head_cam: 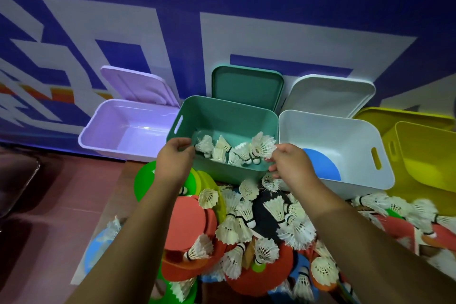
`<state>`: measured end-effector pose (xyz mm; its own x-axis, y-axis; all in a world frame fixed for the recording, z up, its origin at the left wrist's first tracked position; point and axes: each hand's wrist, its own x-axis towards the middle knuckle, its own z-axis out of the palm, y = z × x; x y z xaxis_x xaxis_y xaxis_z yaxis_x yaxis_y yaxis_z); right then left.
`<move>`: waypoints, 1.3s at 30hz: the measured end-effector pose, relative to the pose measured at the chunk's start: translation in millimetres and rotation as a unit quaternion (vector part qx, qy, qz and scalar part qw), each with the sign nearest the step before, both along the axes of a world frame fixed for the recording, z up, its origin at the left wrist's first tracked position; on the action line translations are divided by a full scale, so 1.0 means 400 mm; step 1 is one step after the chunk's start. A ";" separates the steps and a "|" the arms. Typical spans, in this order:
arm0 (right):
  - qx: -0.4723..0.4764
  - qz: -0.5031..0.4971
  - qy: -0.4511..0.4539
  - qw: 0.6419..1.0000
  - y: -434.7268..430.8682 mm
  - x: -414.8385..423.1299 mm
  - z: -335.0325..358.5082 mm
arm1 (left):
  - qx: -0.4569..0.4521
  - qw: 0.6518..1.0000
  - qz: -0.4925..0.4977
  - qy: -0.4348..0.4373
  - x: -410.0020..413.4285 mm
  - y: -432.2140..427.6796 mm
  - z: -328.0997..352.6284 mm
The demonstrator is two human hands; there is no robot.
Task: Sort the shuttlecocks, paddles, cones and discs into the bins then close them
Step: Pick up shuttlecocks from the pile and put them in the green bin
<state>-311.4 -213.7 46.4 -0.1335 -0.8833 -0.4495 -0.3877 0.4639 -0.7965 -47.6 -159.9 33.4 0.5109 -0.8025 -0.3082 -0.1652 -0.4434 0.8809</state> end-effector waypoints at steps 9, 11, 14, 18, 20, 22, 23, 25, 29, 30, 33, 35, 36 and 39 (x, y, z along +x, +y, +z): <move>0.007 0.027 -0.012 1.000 0.021 0.033 0.004 | -0.006 1.000 0.021 0.016 0.031 0.024 -0.031; 0.011 0.041 -0.014 0.999 0.029 0.047 0.000 | -0.008 0.999 0.026 0.019 0.035 0.037 -0.036; 0.006 0.070 -0.007 0.997 0.048 0.073 -0.004 | -0.003 0.999 0.036 0.020 0.043 0.063 -0.041; -0.007 0.113 0.002 0.994 0.074 0.115 -0.015 | 0.000 0.998 0.053 0.015 0.061 0.113 -0.054; -0.009 0.141 0.003 0.990 0.086 0.143 -0.023 | -0.005 0.998 0.066 0.016 0.075 0.144 -0.059; -0.010 0.169 0.004 0.986 0.100 0.173 -0.029 | -0.006 0.997 0.073 0.011 0.091 0.176 -0.064; -0.009 0.182 0.003 0.983 0.107 0.189 -0.030 | -0.002 0.997 0.078 0.009 0.102 0.194 -0.068; -0.005 0.206 -0.001 0.979 0.122 0.220 -0.034 | 0.013 0.995 0.094 0.012 0.124 0.230 -0.076; 0.000 0.247 0.000 0.969 0.145 0.284 -0.052 | 0.010 0.991 0.134 0.003 0.171 0.301 -0.095; 0.001 0.259 0.004 0.966 0.151 0.299 -0.057 | 0.010 0.990 0.142 0.003 0.181 0.317 -0.100; 0.007 0.289 0.011 0.957 0.168 0.345 -0.074 | 0.026 0.985 0.167 -0.012 0.211 0.370 -0.121; 0.013 0.306 0.015 0.952 0.179 0.374 -0.085 | 0.044 0.982 0.185 -0.016 0.232 0.403 -0.140; 0.015 0.314 0.017 0.949 0.184 0.389 -0.091 | 0.051 0.980 0.191 -0.020 0.240 0.419 -0.148; 0.019 0.335 0.025 0.942 0.197 0.433 -0.116 | 0.079 0.975 0.201 -0.057 0.259 0.461 -0.164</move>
<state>-138.3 -134.8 0.2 0.4265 -0.7601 -0.4902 -0.6397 0.1297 -0.7576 55.9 24.3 -32.1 0.8127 -0.4772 -0.3345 -0.0421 -0.6206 0.7830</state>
